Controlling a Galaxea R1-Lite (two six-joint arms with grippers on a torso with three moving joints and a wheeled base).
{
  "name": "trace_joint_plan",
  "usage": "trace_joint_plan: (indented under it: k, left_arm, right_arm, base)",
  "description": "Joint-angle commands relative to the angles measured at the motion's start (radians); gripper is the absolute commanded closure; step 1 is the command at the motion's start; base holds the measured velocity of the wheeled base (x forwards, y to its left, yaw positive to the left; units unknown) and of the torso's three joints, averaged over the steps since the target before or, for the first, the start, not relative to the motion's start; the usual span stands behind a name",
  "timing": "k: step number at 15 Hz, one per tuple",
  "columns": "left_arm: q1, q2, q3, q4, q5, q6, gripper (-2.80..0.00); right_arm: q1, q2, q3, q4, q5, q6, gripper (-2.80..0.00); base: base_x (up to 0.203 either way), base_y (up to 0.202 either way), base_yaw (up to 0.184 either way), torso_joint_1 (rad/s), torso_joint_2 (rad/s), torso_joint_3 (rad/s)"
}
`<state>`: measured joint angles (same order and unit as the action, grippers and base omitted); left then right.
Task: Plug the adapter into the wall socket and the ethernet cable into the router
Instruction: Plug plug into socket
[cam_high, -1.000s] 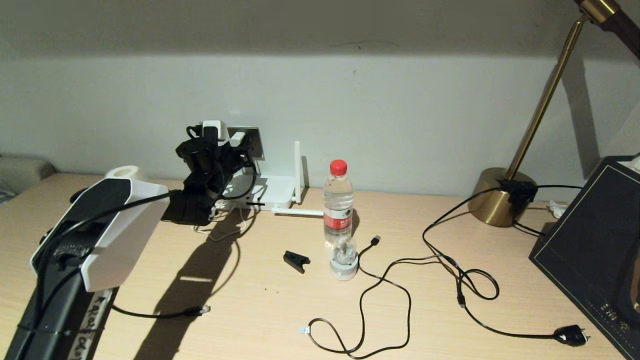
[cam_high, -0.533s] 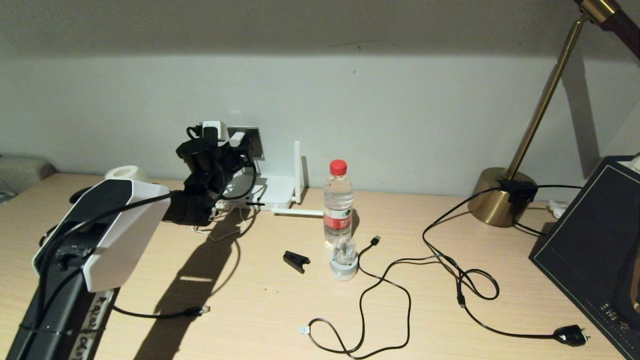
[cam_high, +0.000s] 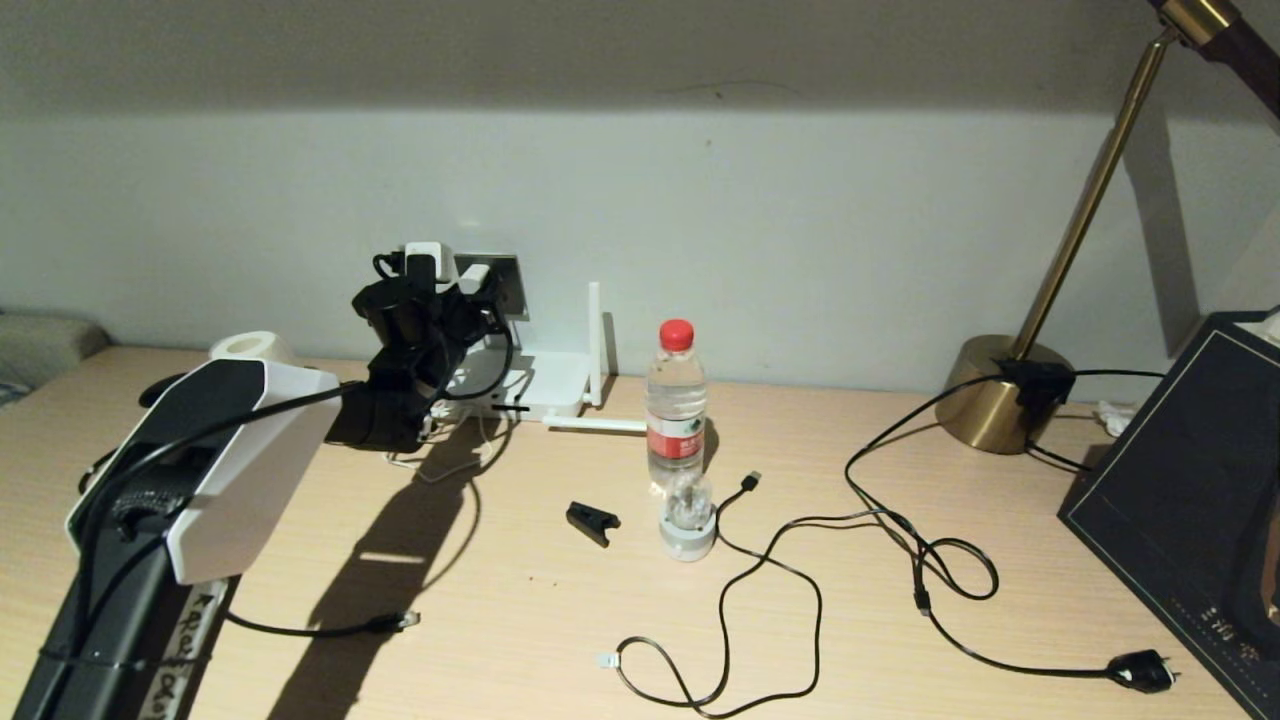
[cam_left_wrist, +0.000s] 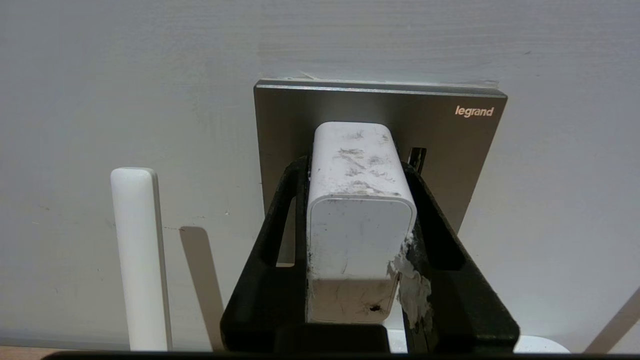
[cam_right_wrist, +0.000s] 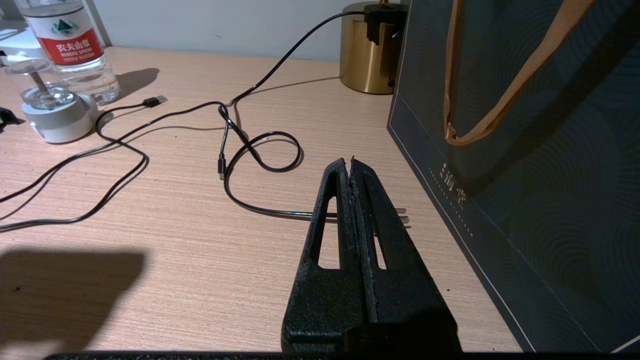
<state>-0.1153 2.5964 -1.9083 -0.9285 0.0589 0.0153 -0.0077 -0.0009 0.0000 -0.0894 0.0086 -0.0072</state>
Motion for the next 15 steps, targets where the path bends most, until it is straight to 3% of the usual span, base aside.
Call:
trace_joint_plan:
  k: [1,5,6,15]
  left_arm:
    - [0.0,0.002,0.0,-0.007,0.001,0.0,0.0]
    - [0.0,0.007,0.0,-0.007,-0.001,0.0,0.0]
    - [0.0,0.007,0.0,-0.007,-0.001,0.0,-2.8]
    - [0.002,-0.004,0.001,-0.027,0.002,0.0,-2.8]
  right_arm:
    - [0.0,0.001,0.035,-0.001,0.001,0.0,0.0]
    - [0.0,0.001,0.035,-0.001,0.001,0.0,0.0]
    - [0.0,0.001,0.035,-0.001,0.001,0.0,0.0]
    - [0.0,0.001,0.035,-0.001,0.001,0.0,0.0]
  base:
    - [0.0,0.0,0.0,0.0,0.0,0.0]
    - [0.0,0.0,0.0,0.0,0.0,0.0]
    - [0.0,0.0,0.0,0.0,0.0,0.0]
    - [0.0,0.0,0.0,0.0,0.0,0.0]
